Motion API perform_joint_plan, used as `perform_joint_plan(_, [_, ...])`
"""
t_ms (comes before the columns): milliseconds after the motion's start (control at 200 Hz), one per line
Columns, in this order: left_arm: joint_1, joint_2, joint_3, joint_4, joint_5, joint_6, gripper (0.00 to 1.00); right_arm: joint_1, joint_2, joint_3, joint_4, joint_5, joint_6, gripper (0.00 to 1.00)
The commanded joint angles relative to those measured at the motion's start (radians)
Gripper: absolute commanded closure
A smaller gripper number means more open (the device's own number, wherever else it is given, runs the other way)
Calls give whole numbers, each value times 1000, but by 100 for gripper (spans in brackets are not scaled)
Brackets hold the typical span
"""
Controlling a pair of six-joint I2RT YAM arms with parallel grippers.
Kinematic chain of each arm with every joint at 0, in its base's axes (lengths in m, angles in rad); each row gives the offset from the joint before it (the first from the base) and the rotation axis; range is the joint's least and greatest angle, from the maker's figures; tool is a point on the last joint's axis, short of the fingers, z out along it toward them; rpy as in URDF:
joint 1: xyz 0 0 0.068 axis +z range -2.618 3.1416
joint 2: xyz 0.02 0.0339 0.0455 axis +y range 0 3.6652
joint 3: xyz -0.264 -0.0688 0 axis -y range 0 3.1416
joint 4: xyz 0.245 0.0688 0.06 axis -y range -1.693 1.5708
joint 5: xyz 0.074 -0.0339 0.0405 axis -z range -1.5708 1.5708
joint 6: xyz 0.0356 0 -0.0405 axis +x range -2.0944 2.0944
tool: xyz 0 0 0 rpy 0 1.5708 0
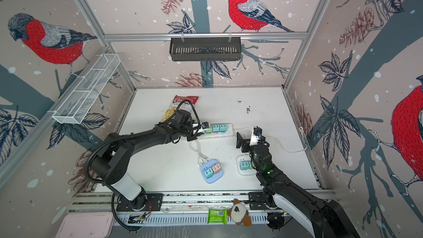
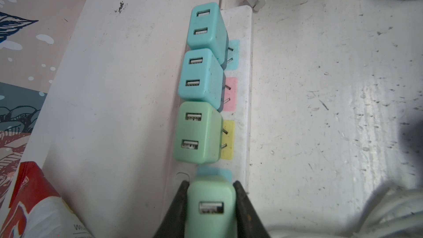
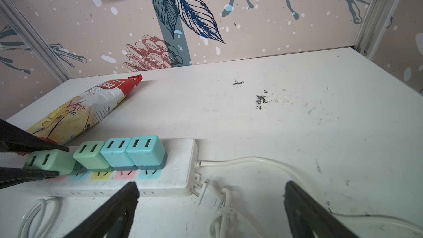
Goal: Insert the plug
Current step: 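Carry the green charger with the left gripper over the strip's next socket, then lower the green charger with the left gripper into the socket beside the others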
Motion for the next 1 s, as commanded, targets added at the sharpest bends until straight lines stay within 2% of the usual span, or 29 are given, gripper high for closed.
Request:
perform_joint_plan(0, [4,27,29,-55,20,40,100,-2,-2,5,29,-10,-6,1])
perform_joint_plan(340, [15,49,65,-98,95,52,100,-10,3,8,30,-25,-7,0])
perform_joint_plan(721, [29,68,109,-146,312,96,100,-13,0,5,31,-33,-7,0])
perform_joint_plan(996, [46,60,117,-101,293,50,100,-16,-2,5,31,-36,-7,1])
